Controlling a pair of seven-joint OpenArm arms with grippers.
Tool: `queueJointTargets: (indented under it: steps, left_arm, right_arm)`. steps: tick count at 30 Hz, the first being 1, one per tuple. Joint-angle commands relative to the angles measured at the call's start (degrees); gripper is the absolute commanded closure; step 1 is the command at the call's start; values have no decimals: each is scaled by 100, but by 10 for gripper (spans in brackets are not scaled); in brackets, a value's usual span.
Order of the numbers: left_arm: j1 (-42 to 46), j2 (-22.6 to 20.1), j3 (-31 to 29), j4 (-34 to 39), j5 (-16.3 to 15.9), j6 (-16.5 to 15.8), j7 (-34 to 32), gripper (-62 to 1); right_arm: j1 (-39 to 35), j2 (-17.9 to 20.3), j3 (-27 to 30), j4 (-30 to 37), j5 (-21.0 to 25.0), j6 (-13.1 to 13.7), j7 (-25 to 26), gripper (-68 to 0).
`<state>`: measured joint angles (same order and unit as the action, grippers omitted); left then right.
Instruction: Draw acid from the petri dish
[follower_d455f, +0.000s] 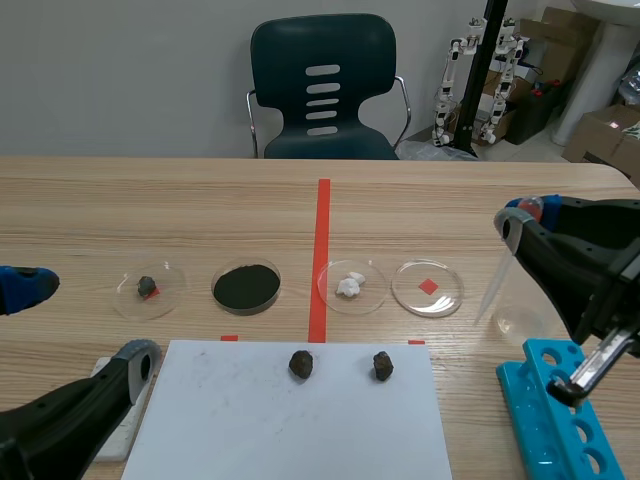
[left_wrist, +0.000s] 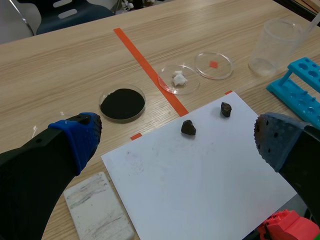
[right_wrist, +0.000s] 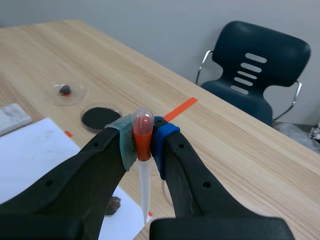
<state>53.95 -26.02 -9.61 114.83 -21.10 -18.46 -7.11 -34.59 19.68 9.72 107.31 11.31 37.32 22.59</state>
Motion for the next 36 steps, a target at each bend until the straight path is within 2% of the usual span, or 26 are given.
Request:
queueJointTargets:
  steps: [1, 4, 11, 13, 17, 23, 28, 32, 36]
  left_arm:
    - [15, 26, 26, 35, -57, -13, -81, -623]
    - [15, 26, 26, 35, -57, -13, -81, -623]
    - [15, 26, 26, 35, -57, -13, -81, -623]
    - [15, 26, 26, 35, -57, -13, -81, -623]
    - [15, 26, 26, 35, -57, -13, -81, -623]
    - [15, 26, 26, 35, -57, -13, -81, -623]
    - [15, 26, 26, 35, -57, -13, -81, -623]
    - [15, 26, 26, 35, -57, -13, -81, -623]
    - [15, 26, 26, 35, -57, -13, -83, -623]
  right_arm:
    - [249, 63, 70, -98, 63, 2, 68, -47]
    - [662, 63, 68, -411, 63, 2, 70, -22]
    - [1611, 63, -109, -1161, 63, -22, 68, -22]
    - [1845, 63, -249, -1401, 63, -136, 85, -22]
    - [2240, 63, -638, -1862, 61, -608, 120, -22]
    - [2708, 63, -1296, -2522, -188, -651, 503, -22]
    - [2929, 63, -1720, -3005, -236, -1084, 708, -22]
    - [3097, 61, -1902, -3329, -251, -1110, 863, -22]
    - [3145, 37, -1993, -3425, -459, -1287, 1045, -22]
